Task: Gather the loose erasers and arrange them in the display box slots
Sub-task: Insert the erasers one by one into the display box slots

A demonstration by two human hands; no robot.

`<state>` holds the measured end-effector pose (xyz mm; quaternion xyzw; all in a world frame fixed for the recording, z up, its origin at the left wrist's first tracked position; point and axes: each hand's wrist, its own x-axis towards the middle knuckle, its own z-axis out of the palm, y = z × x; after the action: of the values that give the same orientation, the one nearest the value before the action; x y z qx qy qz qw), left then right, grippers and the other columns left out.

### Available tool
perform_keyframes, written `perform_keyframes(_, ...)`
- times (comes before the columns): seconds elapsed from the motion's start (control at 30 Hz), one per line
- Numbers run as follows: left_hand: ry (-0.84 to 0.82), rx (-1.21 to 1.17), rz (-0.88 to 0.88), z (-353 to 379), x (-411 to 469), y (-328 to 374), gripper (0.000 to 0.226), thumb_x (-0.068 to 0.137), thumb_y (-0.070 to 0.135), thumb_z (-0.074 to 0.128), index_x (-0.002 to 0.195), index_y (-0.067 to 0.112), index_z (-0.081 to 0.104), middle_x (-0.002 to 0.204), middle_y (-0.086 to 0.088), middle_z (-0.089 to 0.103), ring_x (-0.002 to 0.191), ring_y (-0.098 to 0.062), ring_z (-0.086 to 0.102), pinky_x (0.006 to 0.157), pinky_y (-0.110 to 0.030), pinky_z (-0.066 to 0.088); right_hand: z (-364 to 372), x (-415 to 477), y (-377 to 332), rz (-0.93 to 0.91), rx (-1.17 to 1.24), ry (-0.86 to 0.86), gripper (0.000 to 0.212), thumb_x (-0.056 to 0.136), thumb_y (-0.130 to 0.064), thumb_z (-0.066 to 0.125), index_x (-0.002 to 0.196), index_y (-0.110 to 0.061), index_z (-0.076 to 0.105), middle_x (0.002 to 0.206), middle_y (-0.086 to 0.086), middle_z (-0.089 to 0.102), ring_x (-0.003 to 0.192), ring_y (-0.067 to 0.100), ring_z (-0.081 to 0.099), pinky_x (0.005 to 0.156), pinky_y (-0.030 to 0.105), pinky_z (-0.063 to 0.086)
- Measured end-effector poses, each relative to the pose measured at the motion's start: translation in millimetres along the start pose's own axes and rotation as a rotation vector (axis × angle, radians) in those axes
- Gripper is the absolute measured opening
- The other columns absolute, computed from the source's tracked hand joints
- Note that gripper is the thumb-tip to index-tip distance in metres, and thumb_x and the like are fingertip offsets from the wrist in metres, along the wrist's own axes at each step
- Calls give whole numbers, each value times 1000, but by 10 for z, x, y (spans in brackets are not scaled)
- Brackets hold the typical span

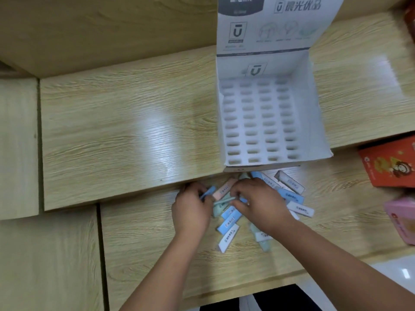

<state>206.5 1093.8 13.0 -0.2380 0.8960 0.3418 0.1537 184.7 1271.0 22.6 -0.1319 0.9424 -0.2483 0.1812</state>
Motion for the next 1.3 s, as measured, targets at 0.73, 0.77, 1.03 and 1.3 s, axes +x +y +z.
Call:
perform_keyframes(0.73,102,-684,421,-1593,-9,1789,28,86,4,72,85,32,77,84,9,75,77,-18,67,67,-21,55,-2285,728,-680,-256,185,571,27,85,-20,72,111,-24,70,92,-14,70,80,2,66,76,22,56)
perform_keyframes(0.77,104,-671,418,-1548,28,1812,27,86,5,72,87,31,76,84,8,75,75,-18,65,64,-19,53,-2234,827,-673,-262,148,555,25,85,-21,72,109,-25,69,92,-12,71,80,5,67,74,28,57)
perform_keyframes(1.03,135,-633,330,-1217,103,1655,25,90,15,69,90,39,75,76,3,70,67,-25,59,58,-28,52,-1951,1131,-575,-376,-8,525,9,83,-20,73,86,-15,66,74,-3,70,66,20,66,52,38,52)
perform_keyframes(1.3,110,-678,329,-1197,111,1629,30,91,14,67,89,43,75,71,3,68,59,-13,56,56,-21,49,-1912,1184,-553,-431,19,554,7,84,-21,69,85,-14,67,77,-2,70,69,21,67,54,38,52)
